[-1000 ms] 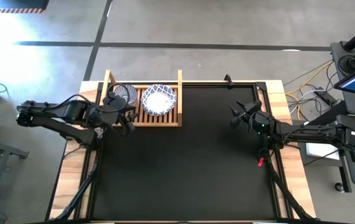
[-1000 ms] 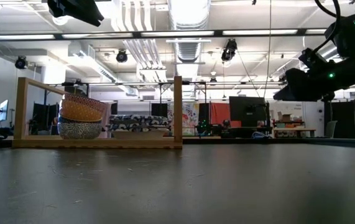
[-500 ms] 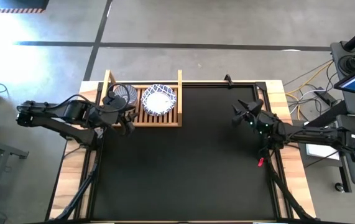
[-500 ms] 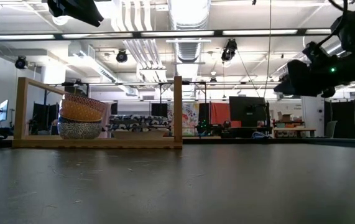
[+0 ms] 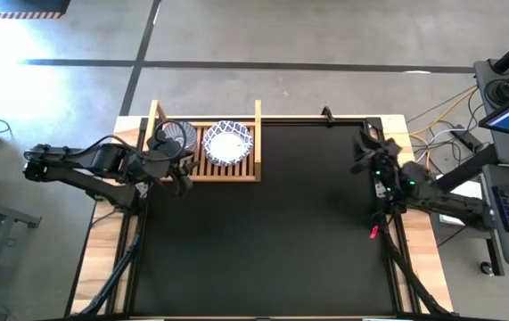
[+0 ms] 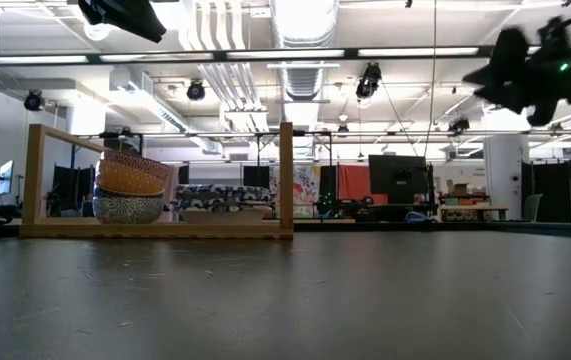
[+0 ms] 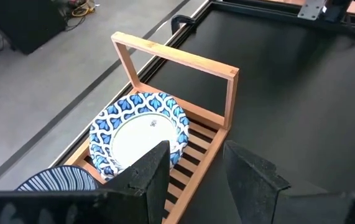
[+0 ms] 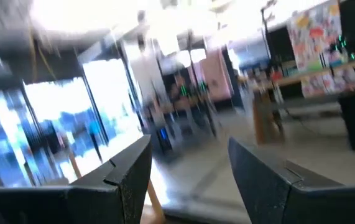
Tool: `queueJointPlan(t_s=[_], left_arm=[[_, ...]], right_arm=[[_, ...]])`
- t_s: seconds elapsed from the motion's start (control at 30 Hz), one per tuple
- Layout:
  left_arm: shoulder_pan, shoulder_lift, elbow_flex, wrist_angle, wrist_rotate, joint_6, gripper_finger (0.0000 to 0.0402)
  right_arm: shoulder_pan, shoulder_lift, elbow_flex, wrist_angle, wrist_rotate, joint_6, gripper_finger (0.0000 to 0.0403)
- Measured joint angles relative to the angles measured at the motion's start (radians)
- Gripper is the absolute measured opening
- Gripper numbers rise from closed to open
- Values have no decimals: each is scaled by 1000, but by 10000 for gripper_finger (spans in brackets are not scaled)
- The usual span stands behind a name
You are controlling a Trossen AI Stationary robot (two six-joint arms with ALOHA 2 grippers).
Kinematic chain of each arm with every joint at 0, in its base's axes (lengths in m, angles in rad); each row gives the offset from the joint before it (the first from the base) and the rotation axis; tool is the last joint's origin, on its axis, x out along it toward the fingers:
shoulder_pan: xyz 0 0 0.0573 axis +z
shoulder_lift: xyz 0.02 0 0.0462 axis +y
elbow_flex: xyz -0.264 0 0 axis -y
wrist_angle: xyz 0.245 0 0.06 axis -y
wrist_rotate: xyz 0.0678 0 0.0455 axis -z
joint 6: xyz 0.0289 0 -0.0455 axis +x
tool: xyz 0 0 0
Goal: Place and stack bowls onto a shelf
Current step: Return to Home Position
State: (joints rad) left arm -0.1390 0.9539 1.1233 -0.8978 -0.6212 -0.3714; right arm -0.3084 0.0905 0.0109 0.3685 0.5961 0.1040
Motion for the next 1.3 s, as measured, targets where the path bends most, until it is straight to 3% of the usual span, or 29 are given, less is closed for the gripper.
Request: queueJointPlan(t_s=[0.13,0.4,0.77,1.07,1.3], left_arm=[[0,0,-2,1,0,7,134],[-3,-1,-128,58,2,-46,134],[-4,-2,-406,447,20,22,134],[-3,-5,-510,524,11,19,134],[11,-145,-663,679,-7,19,134]], right_arm=[[0,-88,0,0,4,0,201],[0,-60,1,33,1,0,201],[0,-34,1,29,0,0,201],[0,-35,1,29,0,0,201],[0,-35,1,30,1,0,201]])
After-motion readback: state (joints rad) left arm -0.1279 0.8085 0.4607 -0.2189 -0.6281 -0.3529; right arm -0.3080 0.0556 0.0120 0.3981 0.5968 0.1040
